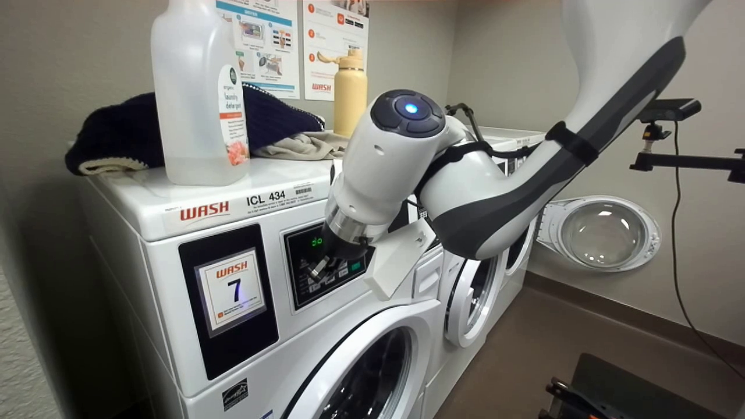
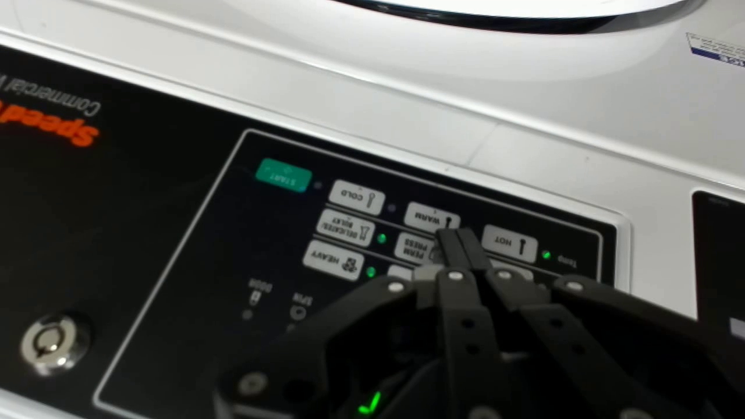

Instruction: Press the buttons on the top left corner of the washing machine

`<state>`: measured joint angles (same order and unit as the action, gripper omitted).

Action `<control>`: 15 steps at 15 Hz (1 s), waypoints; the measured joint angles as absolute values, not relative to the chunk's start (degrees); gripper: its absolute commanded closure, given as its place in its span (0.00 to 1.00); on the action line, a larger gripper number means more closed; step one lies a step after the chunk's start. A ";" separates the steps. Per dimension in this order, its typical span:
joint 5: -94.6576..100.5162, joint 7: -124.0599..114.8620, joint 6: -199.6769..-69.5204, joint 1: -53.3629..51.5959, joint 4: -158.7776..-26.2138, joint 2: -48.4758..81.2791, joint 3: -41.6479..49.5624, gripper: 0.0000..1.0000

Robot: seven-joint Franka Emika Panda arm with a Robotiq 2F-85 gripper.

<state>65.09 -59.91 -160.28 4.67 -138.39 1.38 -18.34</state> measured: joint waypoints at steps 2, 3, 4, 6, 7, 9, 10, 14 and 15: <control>65.09 -59.91 -160.28 4.67 -138.43 1.32 -18.33 1.00; 65.09 -59.91 -160.28 4.67 -138.43 1.32 -18.33 1.00; 65.09 -59.91 -160.28 4.67 -138.43 1.32 -18.33 1.00; 65.09 -59.91 -160.28 4.67 -138.43 1.32 -18.33 1.00; 65.09 -59.91 -160.28 4.67 -138.43 1.32 -18.33 1.00; 65.09 -59.91 -160.28 4.67 -138.43 1.32 -18.33 1.00; 65.09 -59.91 -160.28 4.67 -138.43 1.32 -18.33 1.00; 60.37 -54.87 -164.85 3.03 -138.51 -0.15 -19.80 1.00; 58.24 -52.55 -166.42 2.02 -138.59 -1.55 -20.89 1.00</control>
<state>58.24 -52.55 -166.42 2.02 -138.59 -1.55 -20.89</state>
